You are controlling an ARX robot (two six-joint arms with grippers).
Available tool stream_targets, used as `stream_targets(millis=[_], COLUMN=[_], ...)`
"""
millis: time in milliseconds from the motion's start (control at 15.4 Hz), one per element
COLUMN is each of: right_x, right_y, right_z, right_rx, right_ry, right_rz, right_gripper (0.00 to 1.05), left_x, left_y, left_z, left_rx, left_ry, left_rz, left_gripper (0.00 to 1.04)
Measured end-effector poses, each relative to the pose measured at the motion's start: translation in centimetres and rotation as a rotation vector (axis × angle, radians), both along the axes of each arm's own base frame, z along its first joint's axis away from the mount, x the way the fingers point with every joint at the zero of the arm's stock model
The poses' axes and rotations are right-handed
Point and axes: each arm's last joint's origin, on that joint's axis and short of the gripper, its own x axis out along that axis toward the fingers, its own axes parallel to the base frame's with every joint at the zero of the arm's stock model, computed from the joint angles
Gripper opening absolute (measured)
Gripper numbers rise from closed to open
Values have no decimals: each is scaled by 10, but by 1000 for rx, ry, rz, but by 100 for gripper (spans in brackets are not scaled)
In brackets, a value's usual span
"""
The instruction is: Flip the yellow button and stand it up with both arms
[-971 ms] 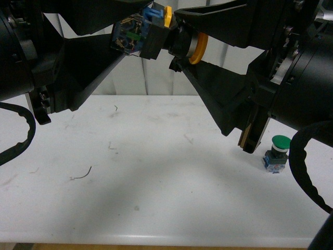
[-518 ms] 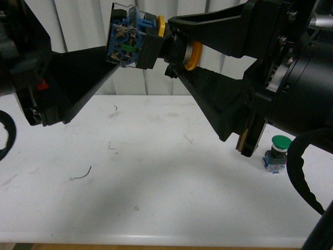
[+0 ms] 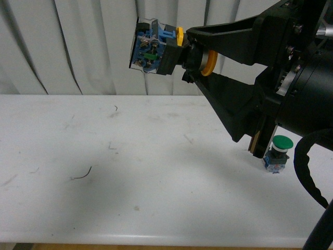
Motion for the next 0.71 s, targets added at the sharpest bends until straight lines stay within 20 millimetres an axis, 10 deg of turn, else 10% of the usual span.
stream_targets(millis=[388, 712], right_x=[2, 4], right_y=[-5, -7], right_z=[1, 1], right_rx=[-4, -3], right_ry=[-7, -7], right_rz=[-21, -35], right_gripper=[37, 37], left_x=[-58, -57], left_y=[24, 35], left_z=[-8, -40], left_rx=[432, 616], left_ry=[-45, -11], left_rz=[294, 410], left_gripper=[98, 44])
